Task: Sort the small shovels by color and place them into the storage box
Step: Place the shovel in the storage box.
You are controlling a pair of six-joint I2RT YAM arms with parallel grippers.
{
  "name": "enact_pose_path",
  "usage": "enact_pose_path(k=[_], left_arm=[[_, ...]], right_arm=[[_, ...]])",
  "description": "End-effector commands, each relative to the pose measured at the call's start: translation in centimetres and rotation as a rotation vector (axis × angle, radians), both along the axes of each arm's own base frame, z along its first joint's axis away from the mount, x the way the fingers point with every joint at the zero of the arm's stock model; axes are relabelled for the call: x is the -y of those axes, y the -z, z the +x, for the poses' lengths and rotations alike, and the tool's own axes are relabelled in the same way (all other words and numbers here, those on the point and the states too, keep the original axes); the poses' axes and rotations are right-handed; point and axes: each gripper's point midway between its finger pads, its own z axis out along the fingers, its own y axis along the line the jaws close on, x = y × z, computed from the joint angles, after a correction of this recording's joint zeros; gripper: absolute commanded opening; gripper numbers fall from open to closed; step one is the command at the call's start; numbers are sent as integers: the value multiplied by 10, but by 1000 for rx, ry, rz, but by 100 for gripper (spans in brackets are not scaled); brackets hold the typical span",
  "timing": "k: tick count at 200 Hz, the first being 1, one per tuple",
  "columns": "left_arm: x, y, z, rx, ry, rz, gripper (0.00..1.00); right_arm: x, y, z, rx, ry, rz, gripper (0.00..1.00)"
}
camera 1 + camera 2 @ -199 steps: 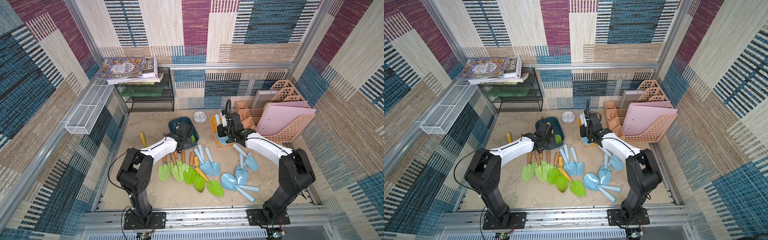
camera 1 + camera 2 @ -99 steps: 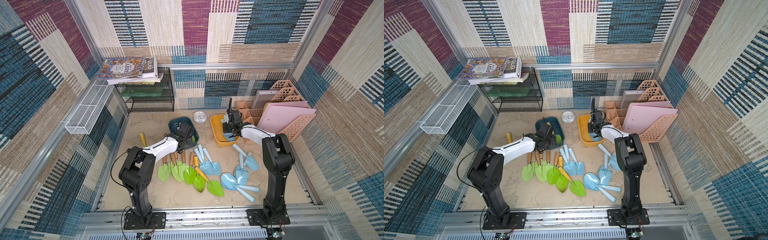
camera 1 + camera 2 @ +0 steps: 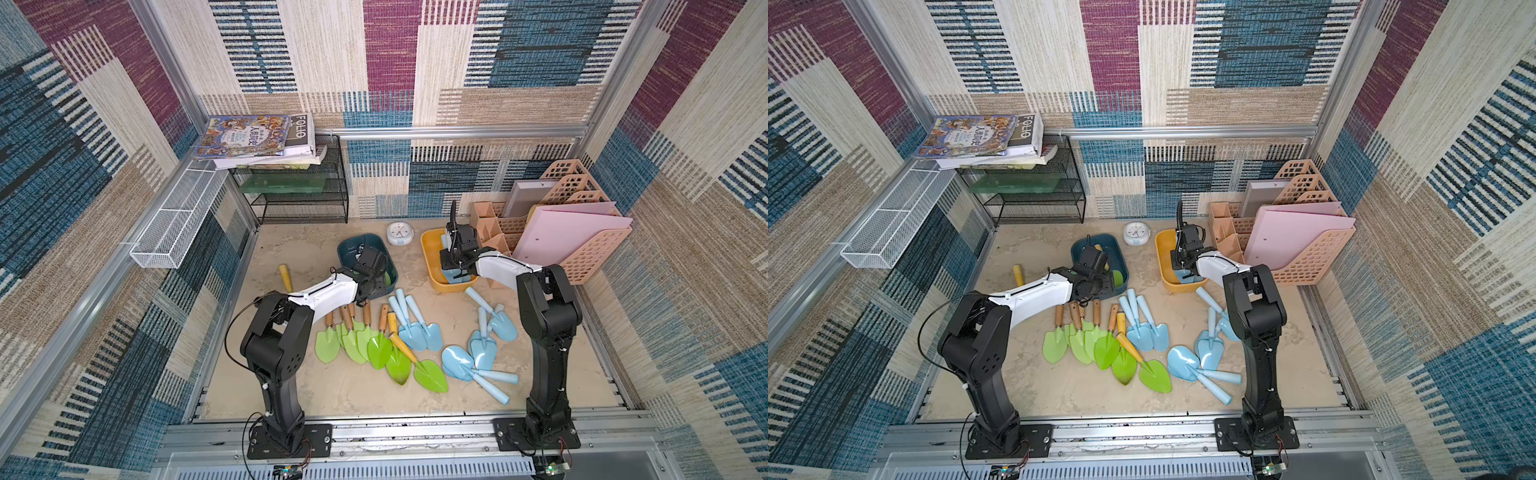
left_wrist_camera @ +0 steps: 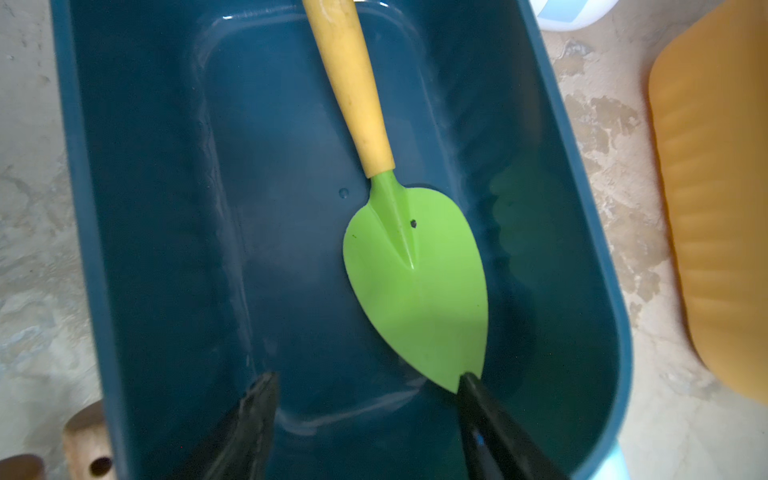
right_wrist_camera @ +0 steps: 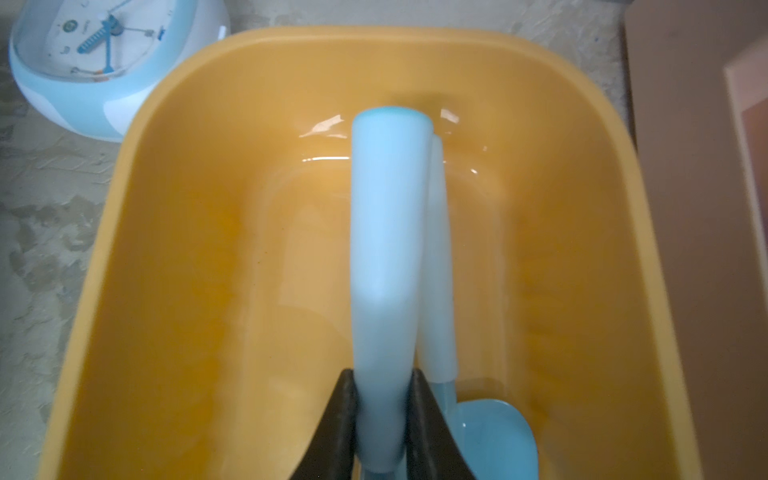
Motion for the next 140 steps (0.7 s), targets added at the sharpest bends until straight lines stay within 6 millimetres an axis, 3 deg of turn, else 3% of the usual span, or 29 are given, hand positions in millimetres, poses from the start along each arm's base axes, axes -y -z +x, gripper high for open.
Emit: enact_pose_path(k=[1, 29, 64, 84, 105, 140], left_arm=[[-2, 5, -5, -28, 4, 13, 69], [-4, 6, -9, -39, 4, 19, 69], [-9, 4, -18, -40, -10, 17, 69], [-16, -1, -24, -28, -28, 21, 69], [-25, -10, -31, -7, -50, 28, 69], [-50, -25, -49, 23, -99, 91, 69]], right_arm=[[-6, -4, 6, 22, -19, 12, 15], [-5, 9, 5, -2, -9, 12, 17], [-4, 8, 1, -5, 16, 35, 32], [-2, -4, -5, 16, 26, 55, 38], [-2, -30, -14, 69, 33, 86, 40], [-10, -60, -46, 133, 7, 103, 39]])
